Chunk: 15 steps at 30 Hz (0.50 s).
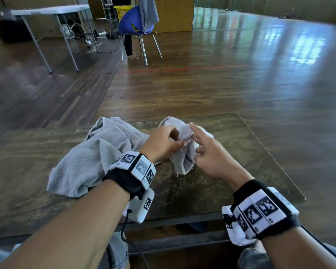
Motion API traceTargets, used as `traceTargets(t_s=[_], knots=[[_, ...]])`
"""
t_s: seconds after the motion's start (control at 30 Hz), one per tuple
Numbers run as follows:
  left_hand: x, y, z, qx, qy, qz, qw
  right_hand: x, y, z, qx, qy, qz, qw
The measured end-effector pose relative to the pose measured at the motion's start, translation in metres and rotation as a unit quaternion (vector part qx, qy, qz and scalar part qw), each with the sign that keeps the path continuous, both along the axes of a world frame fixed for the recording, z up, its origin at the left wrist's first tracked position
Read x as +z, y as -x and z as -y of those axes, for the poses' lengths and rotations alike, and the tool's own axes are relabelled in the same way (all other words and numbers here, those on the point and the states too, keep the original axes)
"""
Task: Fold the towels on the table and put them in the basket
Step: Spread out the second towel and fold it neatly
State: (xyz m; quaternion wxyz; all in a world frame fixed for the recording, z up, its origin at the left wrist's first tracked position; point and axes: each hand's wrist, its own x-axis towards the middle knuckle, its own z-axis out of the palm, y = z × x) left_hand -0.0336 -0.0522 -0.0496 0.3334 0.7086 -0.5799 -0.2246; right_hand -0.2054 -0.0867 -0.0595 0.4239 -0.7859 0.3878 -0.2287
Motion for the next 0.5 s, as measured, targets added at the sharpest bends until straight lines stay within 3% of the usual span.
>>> traceTargets(t_s=[0.1,0.17,0.3,0.5], knots=[[0.003,-0.004,-0.002,0.008,0.056,0.012,0.998,0.003,0.000,0.005,-0.131,0.110,-0.033,0.985],[0.006,-0.003,-0.004,-0.034,0.057,0.019,0.998,0.004,0.002,0.009,-0.171,0.135,-0.010,0.976],[0.005,0.005,-0.008,-0.121,0.066,0.040,0.990,0.001,-0.001,0.011,-0.052,0.125,-0.024,0.990],[0.003,-0.017,-0.006,0.005,0.090,0.078,0.993,-0.004,-0.003,0.015,-0.061,0.124,-0.015,0.990]])
